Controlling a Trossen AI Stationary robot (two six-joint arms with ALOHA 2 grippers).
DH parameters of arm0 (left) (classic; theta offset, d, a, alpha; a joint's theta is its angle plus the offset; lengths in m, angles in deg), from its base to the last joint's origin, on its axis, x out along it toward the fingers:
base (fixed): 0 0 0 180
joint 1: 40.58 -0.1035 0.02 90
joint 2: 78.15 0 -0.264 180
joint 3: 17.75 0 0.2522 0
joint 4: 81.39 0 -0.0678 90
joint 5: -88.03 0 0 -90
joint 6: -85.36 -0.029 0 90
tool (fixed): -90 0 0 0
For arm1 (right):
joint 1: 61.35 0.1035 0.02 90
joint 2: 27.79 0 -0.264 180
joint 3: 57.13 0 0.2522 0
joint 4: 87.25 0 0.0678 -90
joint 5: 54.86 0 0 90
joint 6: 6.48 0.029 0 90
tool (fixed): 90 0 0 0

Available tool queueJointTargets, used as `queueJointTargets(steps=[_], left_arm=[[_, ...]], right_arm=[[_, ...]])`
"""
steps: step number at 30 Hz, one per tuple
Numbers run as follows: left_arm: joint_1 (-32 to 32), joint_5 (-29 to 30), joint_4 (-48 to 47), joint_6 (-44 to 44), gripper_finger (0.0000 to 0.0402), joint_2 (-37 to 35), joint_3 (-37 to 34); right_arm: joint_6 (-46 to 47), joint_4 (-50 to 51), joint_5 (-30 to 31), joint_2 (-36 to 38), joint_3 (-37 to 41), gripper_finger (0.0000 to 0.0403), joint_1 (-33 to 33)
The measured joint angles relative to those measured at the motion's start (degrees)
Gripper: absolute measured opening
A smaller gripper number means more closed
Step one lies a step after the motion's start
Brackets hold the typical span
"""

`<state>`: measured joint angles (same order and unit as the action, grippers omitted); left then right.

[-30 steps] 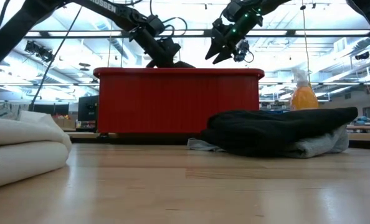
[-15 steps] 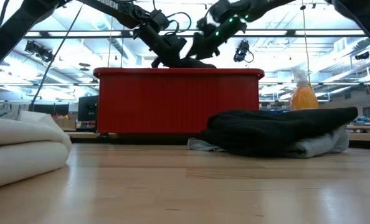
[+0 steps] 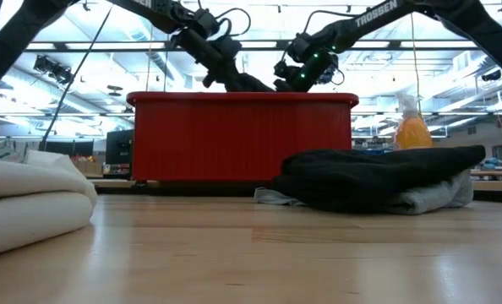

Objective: Fold laundry
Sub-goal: Remove the gray pants from the red organizer bin

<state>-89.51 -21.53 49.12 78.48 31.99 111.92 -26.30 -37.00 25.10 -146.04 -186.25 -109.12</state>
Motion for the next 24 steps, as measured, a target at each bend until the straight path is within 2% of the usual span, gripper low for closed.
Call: queueJointTargets(steps=[6,10,14,19,21,24], left_arm=[[-1.3,-2.8,-3.3,-5.4,0.0033,-0.1,0.0],[-1.7,-3.4,-3.0,-8.3,0.0034,-0.2,0.0],[-1.9,-3.7,-2.9,-8.6,0.0034,-0.2,0.0],[-1.5,-2.2,-2.2,0.1,0.0046,-1.5,0.0],[0.0,2.4,-2.4,-0.8,0.0065,-2.9,0.0],[3.2,13.0,-1.7,-5.3,0.0108,-4.9,0.0]], right_arm=[[-4.5,0.1,-3.2,1.0,0.0,0.0073,-1.6],[-4.9,-0.8,-3.1,3.3,0.0,0.0073,-1.6],[-6.1,-1.7,0.9,6.0,0.0,0.0073,-0.7],[-7.1,-0.7,3.1,7.9,0.0,0.0073,0.4],[-6.6,0.8,4.3,7.9,0.0,0.0073,0.6],[-5.7,3.1,6.4,7.9,0.0,0.0073,1.2]])
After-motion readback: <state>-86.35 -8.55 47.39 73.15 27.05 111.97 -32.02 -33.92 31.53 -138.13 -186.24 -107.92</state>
